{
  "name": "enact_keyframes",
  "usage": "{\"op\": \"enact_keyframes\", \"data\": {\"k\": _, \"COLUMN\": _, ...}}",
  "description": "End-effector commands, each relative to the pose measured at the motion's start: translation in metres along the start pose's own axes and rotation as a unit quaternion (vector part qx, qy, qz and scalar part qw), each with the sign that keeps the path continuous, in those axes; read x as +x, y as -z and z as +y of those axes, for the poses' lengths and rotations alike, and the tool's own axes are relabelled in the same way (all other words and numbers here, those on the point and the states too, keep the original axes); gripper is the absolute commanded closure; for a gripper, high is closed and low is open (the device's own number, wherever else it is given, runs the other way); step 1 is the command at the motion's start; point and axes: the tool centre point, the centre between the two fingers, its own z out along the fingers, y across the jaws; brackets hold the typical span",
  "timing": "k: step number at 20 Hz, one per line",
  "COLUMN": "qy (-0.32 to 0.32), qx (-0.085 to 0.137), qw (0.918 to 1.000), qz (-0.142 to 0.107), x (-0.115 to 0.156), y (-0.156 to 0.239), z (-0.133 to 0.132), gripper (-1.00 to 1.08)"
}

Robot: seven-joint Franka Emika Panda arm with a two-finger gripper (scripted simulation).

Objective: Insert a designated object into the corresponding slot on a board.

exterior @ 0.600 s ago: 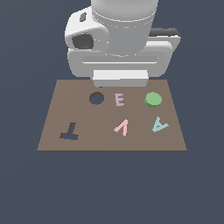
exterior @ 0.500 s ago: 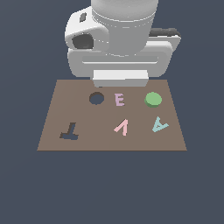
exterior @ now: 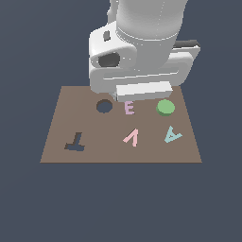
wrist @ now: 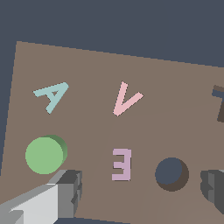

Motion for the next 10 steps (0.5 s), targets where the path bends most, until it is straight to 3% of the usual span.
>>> {"op": "enact_keyframes", "data": {"k": 1, "qy": 0.03, "qx": 0.001, "qw": 0.9995, "qz": 0.0, "x": 0.001, "y": -0.01, "z": -0.013, "gripper": -0.92}}
{"op": "enact_keyframes", "data": {"k": 5, "qy": 0.098, "qx": 0.002, "qw": 0.9952, "qz": 0.001, "x": 0.002, "y": -0.032, "z": -0.042, "gripper": -0.92}}
{"op": "enact_keyframes", "data": {"k": 10, "qy": 0.194, "qx": 0.004, "qw": 0.9809, "qz": 0.003, "x": -0.005, "y": -0.064, "z": -0.083, "gripper": -0.92}}
